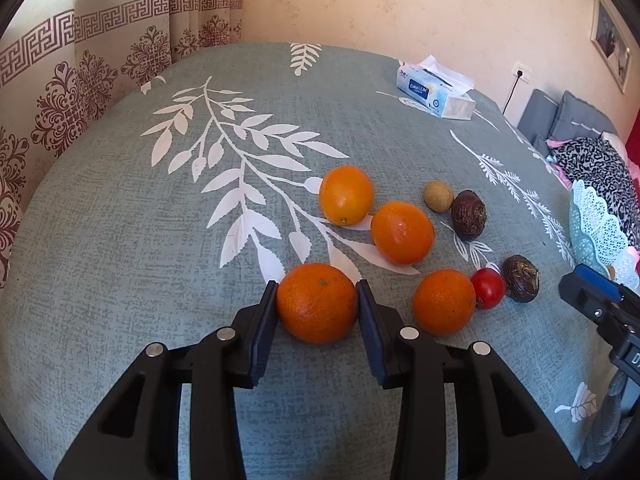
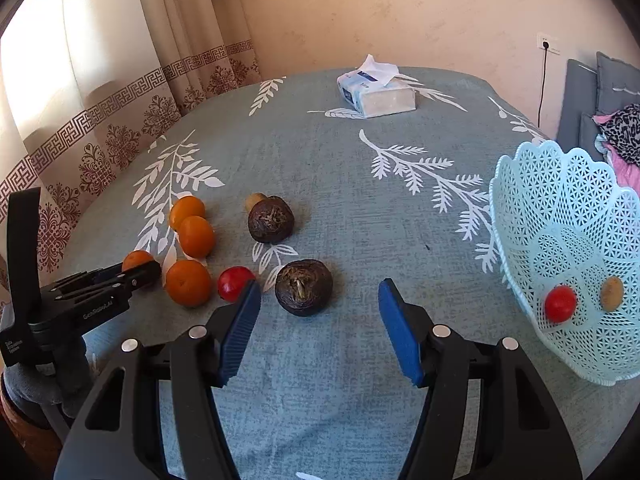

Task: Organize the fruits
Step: 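Grasp the dark wrinkled fruit with the right tool while the left tool holds the orange, then place the dark fruit into the basket with the right tool while the left tool carries the orange, then lower the orange into the basket and open the left tool, then withdraw both tools from the basket back toward the fruit pile, then grasp another orange with the left tool, then lift the orange with the left tool while the right tool approaches a dark fruit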

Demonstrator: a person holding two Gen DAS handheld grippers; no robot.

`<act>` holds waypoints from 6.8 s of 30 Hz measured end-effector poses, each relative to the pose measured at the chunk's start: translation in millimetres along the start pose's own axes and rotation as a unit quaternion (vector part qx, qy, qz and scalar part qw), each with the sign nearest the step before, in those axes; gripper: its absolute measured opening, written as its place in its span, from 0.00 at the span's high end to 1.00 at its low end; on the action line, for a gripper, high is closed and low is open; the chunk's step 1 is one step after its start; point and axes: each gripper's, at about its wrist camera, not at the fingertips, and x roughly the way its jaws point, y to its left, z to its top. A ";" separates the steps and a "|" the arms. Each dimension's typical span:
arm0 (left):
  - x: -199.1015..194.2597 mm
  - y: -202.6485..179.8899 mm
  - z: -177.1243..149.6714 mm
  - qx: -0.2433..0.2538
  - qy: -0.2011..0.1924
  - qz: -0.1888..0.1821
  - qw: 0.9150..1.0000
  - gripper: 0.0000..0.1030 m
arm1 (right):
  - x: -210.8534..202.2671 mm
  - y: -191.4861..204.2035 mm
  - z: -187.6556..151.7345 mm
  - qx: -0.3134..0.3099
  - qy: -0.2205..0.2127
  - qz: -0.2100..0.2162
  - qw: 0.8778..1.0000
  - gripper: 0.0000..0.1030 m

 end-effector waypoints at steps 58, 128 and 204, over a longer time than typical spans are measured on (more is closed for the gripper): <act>-40.3 -88.9 12.8 0.071 -0.052 -0.011 0.996 0.62 | -82.9 -149.7 -21.4 0.109 -0.060 -0.161 0.979 0.60; -17.0 -251.5 28.1 0.188 -0.048 -0.123 0.973 0.33 | -120.5 -183.0 -31.2 0.178 -0.129 -0.166 0.961 0.51; 52.3 -16.3 64.6 -0.063 0.013 0.031 0.997 0.61 | -47.5 -56.8 1.6 0.046 -0.069 -0.088 0.993 0.47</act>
